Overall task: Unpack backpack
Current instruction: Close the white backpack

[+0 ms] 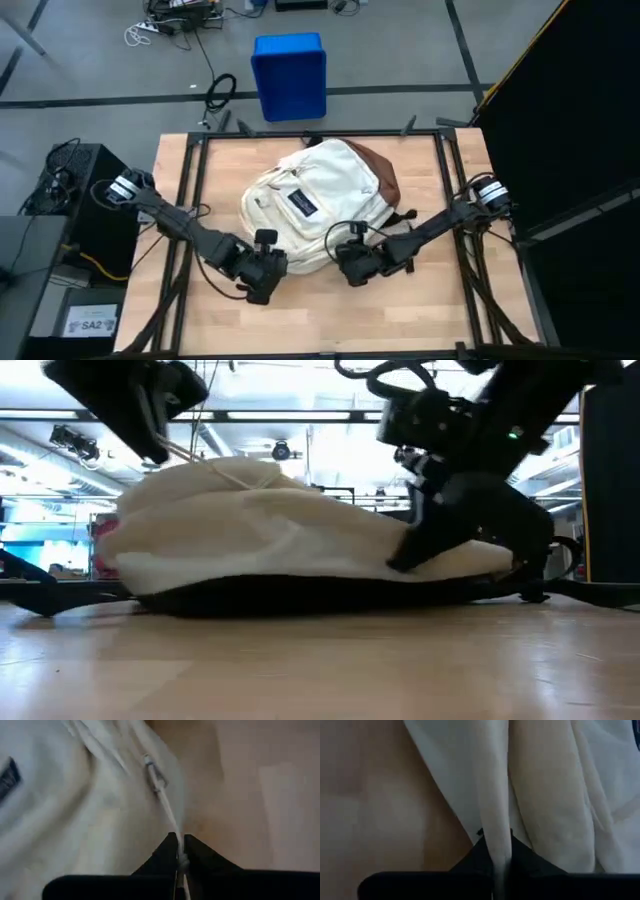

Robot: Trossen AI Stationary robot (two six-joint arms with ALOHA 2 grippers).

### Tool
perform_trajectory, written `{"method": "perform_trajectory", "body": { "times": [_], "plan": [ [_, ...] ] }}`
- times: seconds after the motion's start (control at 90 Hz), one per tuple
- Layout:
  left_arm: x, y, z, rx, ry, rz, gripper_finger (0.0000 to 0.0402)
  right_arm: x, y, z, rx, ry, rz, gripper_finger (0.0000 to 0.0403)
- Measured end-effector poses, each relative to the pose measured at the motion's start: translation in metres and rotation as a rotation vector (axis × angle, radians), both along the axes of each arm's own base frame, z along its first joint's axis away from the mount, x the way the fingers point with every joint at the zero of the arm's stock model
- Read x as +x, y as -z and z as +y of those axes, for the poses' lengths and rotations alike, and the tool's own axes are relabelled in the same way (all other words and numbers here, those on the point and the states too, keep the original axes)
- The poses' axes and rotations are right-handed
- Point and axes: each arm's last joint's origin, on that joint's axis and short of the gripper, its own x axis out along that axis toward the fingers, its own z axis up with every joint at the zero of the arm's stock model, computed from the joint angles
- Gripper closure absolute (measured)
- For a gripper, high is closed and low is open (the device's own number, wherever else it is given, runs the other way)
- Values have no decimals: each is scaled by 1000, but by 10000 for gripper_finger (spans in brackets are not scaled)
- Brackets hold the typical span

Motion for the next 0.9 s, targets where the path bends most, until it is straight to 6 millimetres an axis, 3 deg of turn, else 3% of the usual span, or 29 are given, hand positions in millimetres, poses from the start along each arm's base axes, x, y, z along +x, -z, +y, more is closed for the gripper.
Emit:
{"method": "perform_trajectory", "body": {
  "times": [0.178, 0.4, 0.678, 0.9],
  "plan": [
    [-7, 12, -9, 0, 2, 38, 401, -12, -6, -5, -16, 57, 57, 403],
    [-24, 44, 2, 43, -75, 154, 401, -31, -5, 3, -4, 73, 139, 403],
    [-52, 37, 24, 56, -159, 79, 401, -54, 13, 12, 64, 129, 192, 403],
    [-48, 44, 27, -11, -124, 26, 401, -46, 0, 19, 90, 126, 145, 385]
  ]
}}
